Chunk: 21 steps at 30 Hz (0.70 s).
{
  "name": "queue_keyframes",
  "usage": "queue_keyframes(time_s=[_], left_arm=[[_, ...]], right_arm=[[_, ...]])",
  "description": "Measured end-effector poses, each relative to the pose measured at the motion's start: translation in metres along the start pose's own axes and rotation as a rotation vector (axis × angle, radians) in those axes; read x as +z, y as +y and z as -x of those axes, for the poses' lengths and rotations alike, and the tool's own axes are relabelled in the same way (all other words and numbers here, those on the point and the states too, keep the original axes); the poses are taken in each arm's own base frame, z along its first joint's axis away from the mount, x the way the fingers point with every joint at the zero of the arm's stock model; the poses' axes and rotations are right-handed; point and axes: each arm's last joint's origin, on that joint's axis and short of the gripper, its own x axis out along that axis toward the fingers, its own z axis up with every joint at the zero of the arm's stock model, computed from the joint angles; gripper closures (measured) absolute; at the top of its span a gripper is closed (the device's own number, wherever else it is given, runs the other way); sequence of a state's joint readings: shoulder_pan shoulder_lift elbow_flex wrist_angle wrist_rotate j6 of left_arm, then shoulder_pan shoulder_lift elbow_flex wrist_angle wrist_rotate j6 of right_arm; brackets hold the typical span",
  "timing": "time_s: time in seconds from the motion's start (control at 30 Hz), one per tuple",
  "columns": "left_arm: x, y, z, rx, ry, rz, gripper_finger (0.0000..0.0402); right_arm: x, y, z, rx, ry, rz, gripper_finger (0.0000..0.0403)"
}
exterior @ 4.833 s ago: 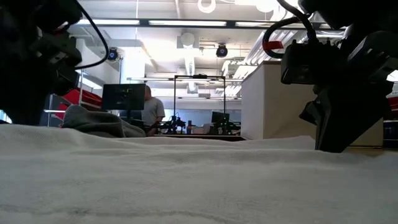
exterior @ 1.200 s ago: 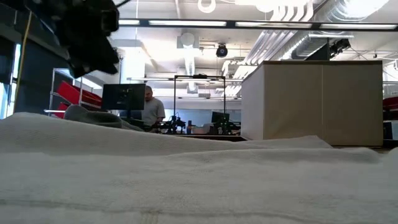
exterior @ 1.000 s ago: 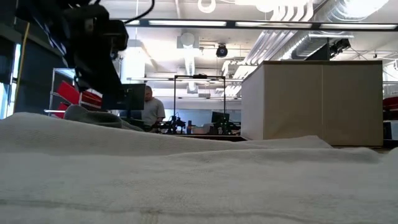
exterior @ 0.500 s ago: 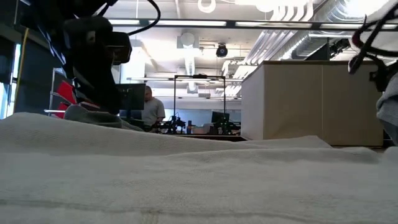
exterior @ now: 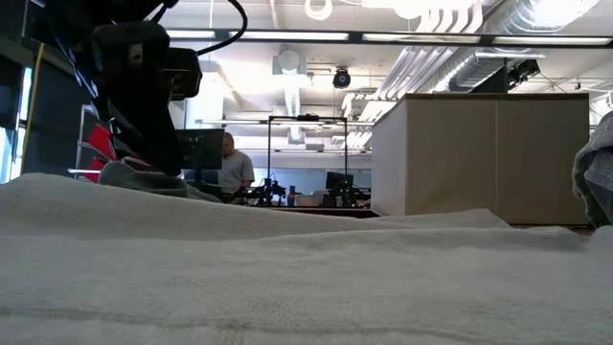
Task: Fold towel
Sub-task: Fold the white patterned towel
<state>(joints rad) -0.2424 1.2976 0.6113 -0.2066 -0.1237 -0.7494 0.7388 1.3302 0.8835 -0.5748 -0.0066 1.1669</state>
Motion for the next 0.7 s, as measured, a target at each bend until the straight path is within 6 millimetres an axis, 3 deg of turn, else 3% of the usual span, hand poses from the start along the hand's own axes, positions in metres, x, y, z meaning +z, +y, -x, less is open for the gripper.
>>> queue_keyframes(time_s=[0.2,0.37,0.47,0.7], left_arm=[[0.000,0.001,0.000,0.019,-0.012,-0.004,0.0303],[0.000,0.001,0.000,0.022,-0.013,-0.021,0.0303],[0.000,0.001,0.000,0.021,-0.012,-0.020,0.0303],[-0.001,0.000,0.000,0.016,-0.006,-0.006,0.0303]], right_arm=[[0.006,0.005,-0.053,0.043,0.128,0.144,0.0403],[0.022,-0.021,-0.084,-0.135,0.175,0.072,0.0403],[0.027,-0.040,-0.084,-0.310,0.170,-0.010,0.0403],[0.026,-0.075,-0.061,-0.742,0.143,-0.115,0.0403]])
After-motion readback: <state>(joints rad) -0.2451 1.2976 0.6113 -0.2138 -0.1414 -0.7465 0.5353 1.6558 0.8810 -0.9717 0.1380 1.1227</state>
